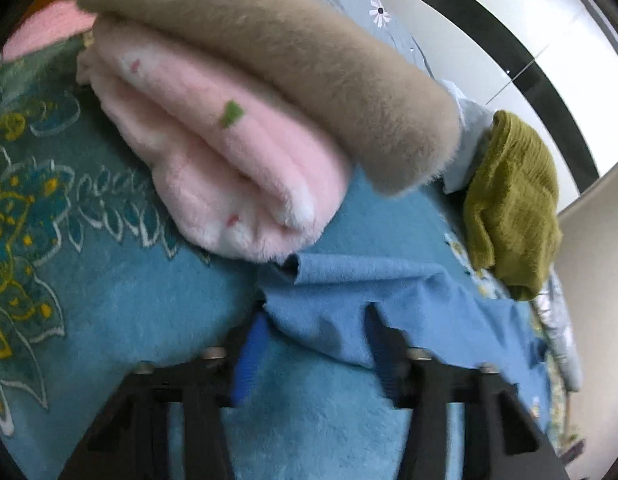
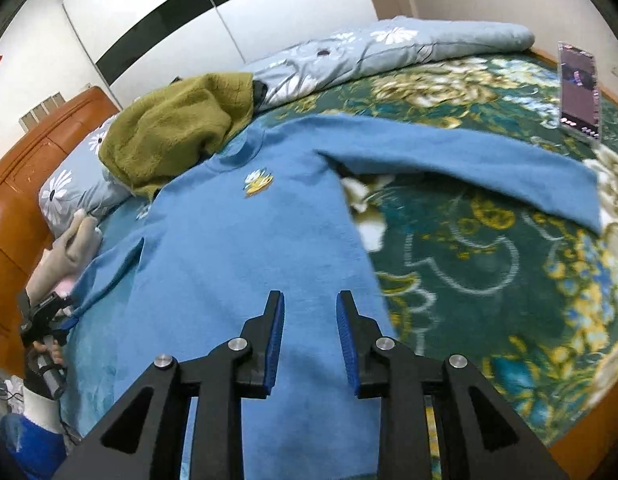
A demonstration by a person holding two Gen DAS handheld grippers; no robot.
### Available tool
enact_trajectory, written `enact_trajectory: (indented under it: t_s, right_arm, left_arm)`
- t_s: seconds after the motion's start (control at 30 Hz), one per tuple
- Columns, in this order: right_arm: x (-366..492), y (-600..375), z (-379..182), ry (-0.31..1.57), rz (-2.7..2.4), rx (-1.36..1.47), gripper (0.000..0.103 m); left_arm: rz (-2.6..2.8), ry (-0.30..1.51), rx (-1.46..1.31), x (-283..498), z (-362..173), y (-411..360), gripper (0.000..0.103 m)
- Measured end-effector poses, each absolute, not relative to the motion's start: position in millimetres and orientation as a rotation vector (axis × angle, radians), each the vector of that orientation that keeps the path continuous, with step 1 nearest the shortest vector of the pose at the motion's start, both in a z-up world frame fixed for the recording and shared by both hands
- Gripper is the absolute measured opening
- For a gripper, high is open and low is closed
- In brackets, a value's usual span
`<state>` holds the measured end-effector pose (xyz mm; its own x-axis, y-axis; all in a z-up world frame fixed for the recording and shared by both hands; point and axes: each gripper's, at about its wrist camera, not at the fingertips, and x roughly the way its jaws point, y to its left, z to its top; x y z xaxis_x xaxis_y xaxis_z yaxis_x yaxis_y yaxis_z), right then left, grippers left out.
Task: Fold clothes
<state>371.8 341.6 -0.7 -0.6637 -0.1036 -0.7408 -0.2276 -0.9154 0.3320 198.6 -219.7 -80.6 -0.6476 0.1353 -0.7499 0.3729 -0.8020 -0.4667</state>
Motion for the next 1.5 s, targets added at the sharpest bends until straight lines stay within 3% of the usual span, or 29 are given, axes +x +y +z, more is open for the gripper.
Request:
enact_trajectory:
  t_s: [0.07,0.1,0.27,0.4,0.67,0.83,0.97,1.17,1.5]
  right_arm:
    - [367.6,337.9,-3.3,0.618,2.738,-1.272,0.028]
    - [365.9,336.6,-4.3,0.615,2.740,-1.278,0.028]
    - [364.5,340.8,-8.1,0.622,2.738,-1.280,0.028]
    - [368.2,352.3,-15.4,0.661,2.714,-1.283,0.028]
    - [378.4,375.1,-16.3,0.721,2.697,-1.239,0.028]
    - [385.0,388.9,-12.8,0.743,2.687,-1.201,0.028]
    - [388.9,399.1,-14.7,0.768,2.669,-1.187,0.028]
    - [396.0,410.8,-25.2,0.795,2.634,-1.202,0.028]
    - [404.0,428.6,-40.6,0.831,2.608,-1.232,0.028]
  left_arm:
    - [-2.557,0.907,1.217,194.8,-83.4,-219.1,0.009]
    - [-2.557,0.902,1.218,194.5,-84.3,-218.5,0.008]
    - [-2.641,0.846,1.186,199.2,-67.9,-204.4,0.006]
    - [-2.837,0.758,1.111,197.6,-21.8,-172.1,0.006]
    - [-3.355,0.657,0.896,150.0,105.3,-55.7,0.006]
    - [-3.576,0.562,0.904,123.7,141.3,41.5,0.006]
    - [-3.631,0.519,1.117,95.4,127.1,129.3,0.006]
    - [-3.533,0.383,1.510,69.0,53.4,232.9,0.006]
    - [-3.420,0.127,1.849,88.8,-28.6,331.6,0.006]
